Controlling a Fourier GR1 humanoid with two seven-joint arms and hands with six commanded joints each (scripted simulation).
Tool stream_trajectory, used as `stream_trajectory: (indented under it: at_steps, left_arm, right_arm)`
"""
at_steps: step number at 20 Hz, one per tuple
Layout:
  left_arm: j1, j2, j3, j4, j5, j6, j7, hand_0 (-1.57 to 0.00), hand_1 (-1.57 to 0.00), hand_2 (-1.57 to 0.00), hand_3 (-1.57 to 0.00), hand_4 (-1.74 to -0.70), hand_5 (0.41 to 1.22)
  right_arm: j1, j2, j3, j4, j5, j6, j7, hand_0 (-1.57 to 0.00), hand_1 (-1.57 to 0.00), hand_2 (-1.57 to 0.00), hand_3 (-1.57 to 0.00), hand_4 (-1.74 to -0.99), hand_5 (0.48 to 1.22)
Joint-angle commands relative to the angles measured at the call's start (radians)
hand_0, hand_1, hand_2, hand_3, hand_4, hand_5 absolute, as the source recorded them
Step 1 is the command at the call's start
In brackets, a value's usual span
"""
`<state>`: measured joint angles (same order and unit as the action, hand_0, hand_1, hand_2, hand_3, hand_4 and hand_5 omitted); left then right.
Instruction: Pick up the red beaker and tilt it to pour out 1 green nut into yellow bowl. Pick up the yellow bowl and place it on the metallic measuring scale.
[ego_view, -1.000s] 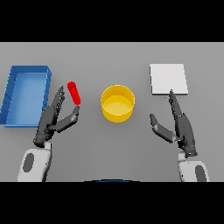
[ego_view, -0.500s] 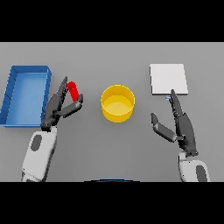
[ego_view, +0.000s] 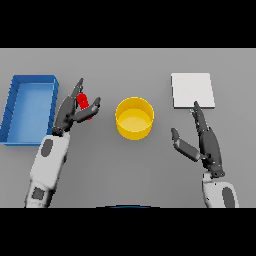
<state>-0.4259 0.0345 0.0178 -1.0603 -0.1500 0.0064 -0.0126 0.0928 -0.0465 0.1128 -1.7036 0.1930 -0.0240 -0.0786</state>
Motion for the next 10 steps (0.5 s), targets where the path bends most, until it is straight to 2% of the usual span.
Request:
stream_trajectory:
  at_steps: [1,4,5,6,7,8,10]
  left_arm:
    - [-0.007,0.005,0.008,0.016,0.004,-0.003,-0.015,0.00,0.00,0.00,0.00,-1.32,0.710]
    - [-0.036,-0.001,0.021,0.065,0.011,-0.006,-0.070,0.00,0.00,0.00,0.00,-1.36,0.735]
    - [-0.041,-0.009,0.024,0.074,0.010,0.006,-0.077,0.00,0.00,-0.03,0.00,-1.39,0.752]
    - [-0.047,-0.018,0.033,0.082,0.019,0.012,-0.083,-0.08,-0.08,-0.12,-0.08,-1.42,0.770]
    - [-0.061,-0.031,0.038,0.092,0.021,0.027,-0.061,-0.25,-0.28,-0.31,-0.22,-1.44,0.795]
    - [-0.067,-0.039,0.047,0.107,0.025,0.040,-0.062,-0.46,-0.48,-0.50,-0.49,-1.44,0.881]
    - [-0.073,-0.040,0.037,0.112,-0.013,0.091,-0.065,-0.86,-0.87,-0.89,-0.88,-1.44,1.003]
  right_arm:
    - [0.006,-0.001,0.003,-0.011,0.005,-0.003,-0.010,0.00,0.00,0.00,0.00,-1.315,0.682]
    - [0.001,-0.006,-0.004,-0.012,-0.001,-0.002,0.005,0.00,0.00,0.00,0.00,-1.298,0.682]
    - [0.010,-0.001,0.004,-0.017,0.011,-0.008,-0.008,0.00,0.00,0.00,0.00,-1.295,0.683]
    - [0.010,-0.008,-0.001,-0.025,0.009,-0.008,-0.002,0.00,0.00,0.00,0.00,-1.291,0.684]
    - [0.004,-0.005,0.003,-0.023,0.011,-0.006,0.002,0.00,0.00,0.00,0.00,-1.289,0.684]
    - [-0.001,-0.006,0.005,-0.011,0.017,-0.005,0.003,0.00,0.00,0.00,0.00,-1.286,0.685]
    - [0.000,-0.003,0.003,-0.010,0.009,-0.003,0.003,0.00,0.00,0.00,0.00,-1.283,0.683]
